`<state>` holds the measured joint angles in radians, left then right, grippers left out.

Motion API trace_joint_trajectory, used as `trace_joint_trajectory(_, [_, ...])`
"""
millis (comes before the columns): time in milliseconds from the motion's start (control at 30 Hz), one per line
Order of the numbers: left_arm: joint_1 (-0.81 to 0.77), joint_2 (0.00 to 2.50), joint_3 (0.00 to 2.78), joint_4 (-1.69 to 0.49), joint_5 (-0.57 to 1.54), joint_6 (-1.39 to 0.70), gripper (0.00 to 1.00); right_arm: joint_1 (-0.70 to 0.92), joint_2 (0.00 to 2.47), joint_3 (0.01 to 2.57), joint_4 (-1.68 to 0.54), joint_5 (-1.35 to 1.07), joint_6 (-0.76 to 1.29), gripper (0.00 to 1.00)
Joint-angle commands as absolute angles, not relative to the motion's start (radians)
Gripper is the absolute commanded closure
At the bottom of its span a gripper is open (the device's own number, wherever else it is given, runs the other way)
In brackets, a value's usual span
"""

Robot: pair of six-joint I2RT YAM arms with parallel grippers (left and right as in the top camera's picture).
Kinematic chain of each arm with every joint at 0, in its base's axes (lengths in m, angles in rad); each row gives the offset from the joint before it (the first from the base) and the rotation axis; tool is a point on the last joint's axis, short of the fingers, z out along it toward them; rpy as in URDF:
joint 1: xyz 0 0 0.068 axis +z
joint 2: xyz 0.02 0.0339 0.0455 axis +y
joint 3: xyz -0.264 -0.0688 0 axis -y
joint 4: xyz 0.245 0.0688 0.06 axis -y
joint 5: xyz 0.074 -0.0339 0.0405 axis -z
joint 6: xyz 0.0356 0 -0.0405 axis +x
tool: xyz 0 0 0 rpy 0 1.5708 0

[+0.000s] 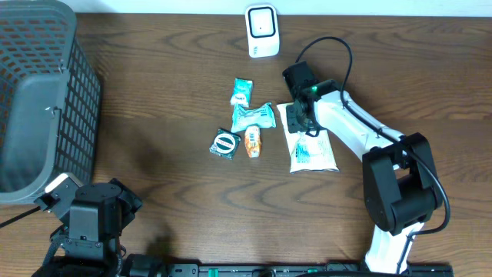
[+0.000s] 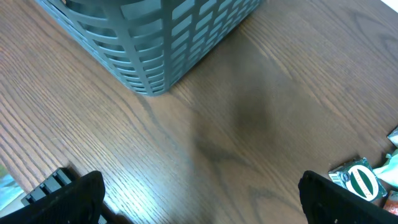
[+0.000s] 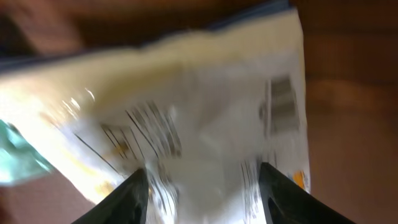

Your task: Scan the item barcode

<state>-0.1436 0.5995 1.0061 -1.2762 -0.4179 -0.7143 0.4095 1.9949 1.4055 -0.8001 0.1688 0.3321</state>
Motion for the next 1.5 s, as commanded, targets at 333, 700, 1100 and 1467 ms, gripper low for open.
trace_joint_trajectory(333, [-0.137,0.598,1.006,-1.279,-0.435,-0.728,0.03,0.427,1.858,1.459,-1.225,0.146,0.332,0.42])
trace_joint_trajectory(700, [-0.137,0.598,1.006,-1.279,-0.435,-0.727,0.02,0.471,1.858,1.225,-0.992,0.007,0.360,0.44])
trace_joint_trajectory(1100, [-0.137,0.598,1.006,-1.279,-0.435,-0.727,0.02,0.437,1.856,1.450,-1.222,0.192,0.365,0.35])
trace_joint_trajectory(1467, [-0.137,0.598,1.006,-1.279,-0.435,-0.728,0.02,0.432,1.857,1.490,-1.176,0.230,0.366,0.01])
